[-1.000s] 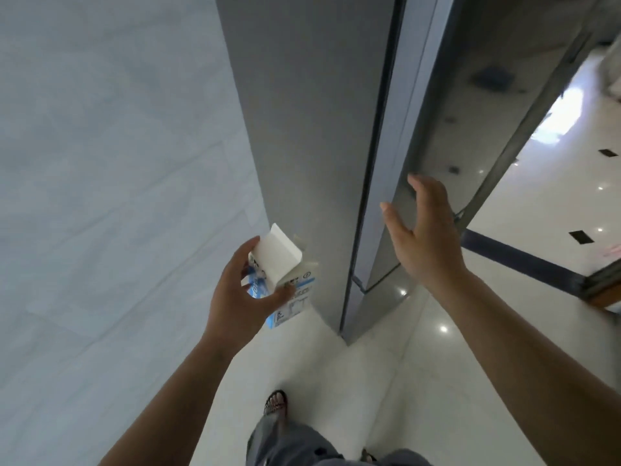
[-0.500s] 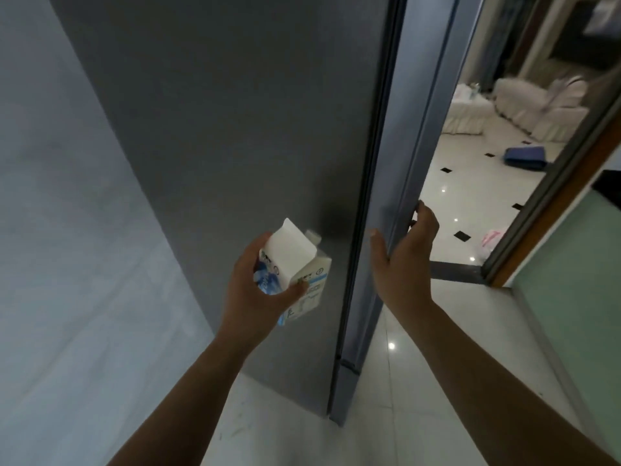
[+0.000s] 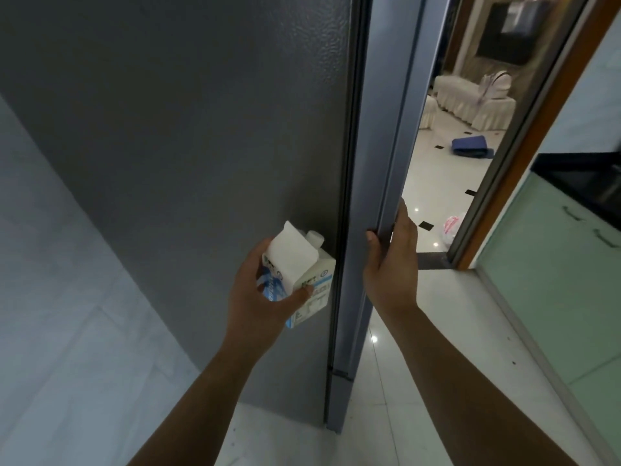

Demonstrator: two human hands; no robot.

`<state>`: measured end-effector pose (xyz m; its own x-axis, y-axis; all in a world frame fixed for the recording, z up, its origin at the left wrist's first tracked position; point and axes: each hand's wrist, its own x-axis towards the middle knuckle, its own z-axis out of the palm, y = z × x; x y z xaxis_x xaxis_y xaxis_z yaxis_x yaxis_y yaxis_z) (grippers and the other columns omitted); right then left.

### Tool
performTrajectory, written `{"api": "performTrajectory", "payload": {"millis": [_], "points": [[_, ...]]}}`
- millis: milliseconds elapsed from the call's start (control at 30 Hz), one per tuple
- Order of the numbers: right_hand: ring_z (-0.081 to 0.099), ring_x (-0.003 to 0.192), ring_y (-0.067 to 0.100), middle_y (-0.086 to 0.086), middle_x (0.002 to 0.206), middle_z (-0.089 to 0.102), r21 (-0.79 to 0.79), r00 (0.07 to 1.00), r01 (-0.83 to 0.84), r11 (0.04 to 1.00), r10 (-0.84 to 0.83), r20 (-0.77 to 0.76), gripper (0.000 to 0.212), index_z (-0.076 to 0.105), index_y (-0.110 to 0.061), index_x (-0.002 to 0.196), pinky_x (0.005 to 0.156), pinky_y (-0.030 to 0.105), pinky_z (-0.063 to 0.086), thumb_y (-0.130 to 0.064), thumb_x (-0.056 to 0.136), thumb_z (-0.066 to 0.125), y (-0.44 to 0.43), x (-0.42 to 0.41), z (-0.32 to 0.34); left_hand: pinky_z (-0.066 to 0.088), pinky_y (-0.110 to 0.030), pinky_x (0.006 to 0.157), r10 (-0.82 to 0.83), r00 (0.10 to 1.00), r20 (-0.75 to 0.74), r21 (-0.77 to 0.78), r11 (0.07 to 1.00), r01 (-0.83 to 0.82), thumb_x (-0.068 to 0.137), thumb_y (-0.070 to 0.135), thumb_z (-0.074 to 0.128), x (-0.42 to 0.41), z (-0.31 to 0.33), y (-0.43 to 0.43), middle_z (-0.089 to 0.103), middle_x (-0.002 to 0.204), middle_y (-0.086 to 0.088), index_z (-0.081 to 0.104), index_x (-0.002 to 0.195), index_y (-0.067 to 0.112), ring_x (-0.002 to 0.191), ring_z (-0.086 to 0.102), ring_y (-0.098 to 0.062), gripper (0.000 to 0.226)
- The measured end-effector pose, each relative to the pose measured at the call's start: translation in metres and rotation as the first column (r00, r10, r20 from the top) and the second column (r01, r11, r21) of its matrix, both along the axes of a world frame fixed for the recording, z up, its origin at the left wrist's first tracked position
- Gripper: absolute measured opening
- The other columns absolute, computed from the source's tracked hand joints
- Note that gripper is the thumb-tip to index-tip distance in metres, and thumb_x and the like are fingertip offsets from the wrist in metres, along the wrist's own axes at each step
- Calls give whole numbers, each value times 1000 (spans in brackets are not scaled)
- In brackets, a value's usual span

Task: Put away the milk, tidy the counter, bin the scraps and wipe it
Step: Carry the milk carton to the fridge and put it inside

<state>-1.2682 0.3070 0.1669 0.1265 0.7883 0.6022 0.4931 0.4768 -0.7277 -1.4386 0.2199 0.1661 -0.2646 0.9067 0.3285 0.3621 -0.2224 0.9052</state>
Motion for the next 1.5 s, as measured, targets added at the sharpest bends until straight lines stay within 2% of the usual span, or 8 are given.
{"api": "performTrajectory", "payload": {"millis": [233,400,633,767,1033,1200,1367,1500], "points": [[51,115,27,15,130,47,58,999,29,998,-32,45,57,26,-11,142,88,44,52,-23,93,52,2,5,-3,48,-6,74,9,1000,10,16,1000,-10,67,18,76,19,-6,1,55,114,16,43,122,23,106,53,14,64],[49,118,24,14,132,46,90,999,-1,996,-2,34,56,28,-11,141,93,40,50,-24,92,53,7,9,-7,51,-11,79,41,999,-10,-7,999,-41,70,15,76,30,-6,-2,55,115,15,44,121,21,107,54,11,60],[44,125,26,18,136,43,114,999,-20,993,16,37,53,31,-5,139,99,29,41,-22,93,51,8,11,-10,46,-3,73,130,992,-6,9,991,-130,66,25,76,48,-6,-13,55,111,23,43,115,38,108,51,14,60],[43,125,28,23,135,41,139,998,-56,989,56,7,51,31,0,137,98,39,46,-15,92,51,6,23,-9,45,-3,73,168,986,7,24,985,-168,69,14,77,54,-7,-15,56,111,28,43,116,40,110,51,12,64],[55,108,25,16,119,55,131,998,-56,990,57,3,45,41,-2,130,84,41,54,-18,90,53,15,117,-9,46,-2,69,140,987,79,-6,990,-140,62,31,74,87,-7,-7,53,106,43,42,117,44,108,51,13,65],[55,103,13,-2,115,56,52,989,40,998,-32,-146,42,46,-15,129,84,33,53,-24,89,55,17,162,-10,49,-6,72,50,997,54,-48,998,-48,56,39,73,126,-5,17,55,114,26,42,121,42,113,53,3,72],[53,103,4,-27,110,50,15,962,151,988,-143,-234,40,43,-39,125,88,28,51,-20,91,54,28,211,-8,56,-16,70,9,994,108,-60,998,-3,62,21,77,163,-7,43,56,120,13,45,122,41,113,56,-13,71],[50,112,5,-8,123,50,6,955,207,978,-201,-218,43,44,-22,130,93,30,49,-24,89,56,39,252,-3,56,-27,76,-49,996,78,-70,996,54,57,26,76,196,-7,60,56,119,16,45,123,36,111,57,-6,74]]}}
